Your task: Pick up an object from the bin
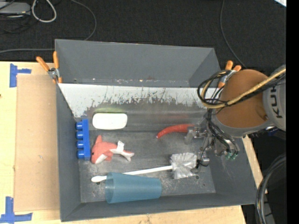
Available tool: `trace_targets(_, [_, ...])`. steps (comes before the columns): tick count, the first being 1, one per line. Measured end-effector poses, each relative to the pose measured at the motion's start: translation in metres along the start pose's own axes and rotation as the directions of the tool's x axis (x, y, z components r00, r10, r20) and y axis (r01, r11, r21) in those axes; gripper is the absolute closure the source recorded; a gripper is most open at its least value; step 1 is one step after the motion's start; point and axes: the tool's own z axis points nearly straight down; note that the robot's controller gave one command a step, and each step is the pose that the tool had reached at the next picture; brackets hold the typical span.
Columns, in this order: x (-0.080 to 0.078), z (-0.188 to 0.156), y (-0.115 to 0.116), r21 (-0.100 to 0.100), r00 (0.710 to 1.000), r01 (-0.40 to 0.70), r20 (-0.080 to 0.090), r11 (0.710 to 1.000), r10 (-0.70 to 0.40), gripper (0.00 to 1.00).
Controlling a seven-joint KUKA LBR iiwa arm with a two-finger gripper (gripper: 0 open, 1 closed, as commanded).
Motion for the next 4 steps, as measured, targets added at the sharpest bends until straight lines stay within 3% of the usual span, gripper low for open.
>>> trace_targets(1, [-0.002, -0.004, 0.000, 0.001, 1.000, 0.003, 0.008, 1.000, -0.003, 0.00])
trace_targets(2, [0.007, 0.087, 0.008, -0.001, 0.997, 0.073, -0.002, 0.997, -0.073, 0.00])
trace_targets(3, [0.003, 0.085, 0.008, 0.002, 0.992, 0.125, 0.010, 0.992, -0.125, 0.00])
trace_targets(4, [0.006, 0.086, 0.008, -0.001, 0.997, 0.076, 0.000, 0.997, -0.076, 0.00])
